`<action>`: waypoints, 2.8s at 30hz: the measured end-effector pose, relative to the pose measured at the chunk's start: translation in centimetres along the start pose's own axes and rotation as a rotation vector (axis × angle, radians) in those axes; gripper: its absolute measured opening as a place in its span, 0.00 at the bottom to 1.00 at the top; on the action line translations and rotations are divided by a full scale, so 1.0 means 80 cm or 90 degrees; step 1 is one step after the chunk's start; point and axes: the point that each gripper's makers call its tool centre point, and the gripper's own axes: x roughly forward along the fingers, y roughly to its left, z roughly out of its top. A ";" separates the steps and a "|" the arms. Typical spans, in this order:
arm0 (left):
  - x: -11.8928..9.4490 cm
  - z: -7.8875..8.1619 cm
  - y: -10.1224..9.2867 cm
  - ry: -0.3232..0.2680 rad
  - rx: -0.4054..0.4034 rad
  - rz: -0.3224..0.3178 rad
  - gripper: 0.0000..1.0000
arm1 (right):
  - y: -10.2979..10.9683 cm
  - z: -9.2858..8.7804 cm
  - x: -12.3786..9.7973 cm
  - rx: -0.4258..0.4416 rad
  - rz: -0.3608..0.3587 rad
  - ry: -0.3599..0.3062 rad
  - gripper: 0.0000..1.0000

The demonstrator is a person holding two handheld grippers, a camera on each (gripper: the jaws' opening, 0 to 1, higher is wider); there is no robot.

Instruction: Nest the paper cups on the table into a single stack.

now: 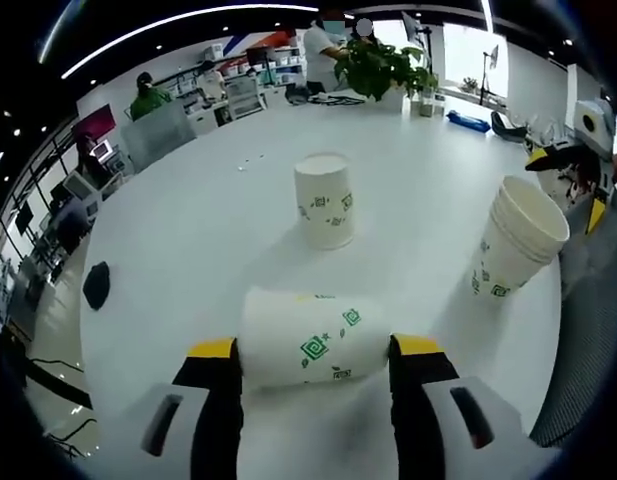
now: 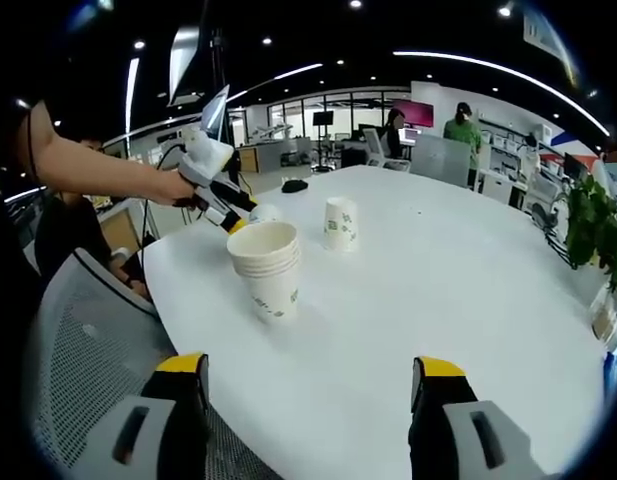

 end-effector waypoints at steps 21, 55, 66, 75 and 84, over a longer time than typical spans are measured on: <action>-0.056 0.023 -0.025 -0.049 0.009 -0.010 0.57 | 0.003 0.007 -0.002 0.012 0.014 -0.020 0.84; -0.154 0.128 -0.127 -0.164 0.081 -0.096 0.55 | 0.032 0.088 -0.022 0.094 0.092 -0.108 0.79; -0.169 0.155 -0.163 -0.193 0.108 -0.145 0.55 | 0.061 0.102 -0.016 0.084 0.135 -0.100 0.66; -0.170 0.165 -0.194 -0.198 0.124 -0.185 0.55 | 0.077 0.104 -0.011 0.077 0.151 -0.101 0.55; -0.164 0.169 -0.230 -0.198 0.135 -0.223 0.55 | 0.080 0.108 -0.010 0.064 0.146 -0.107 0.39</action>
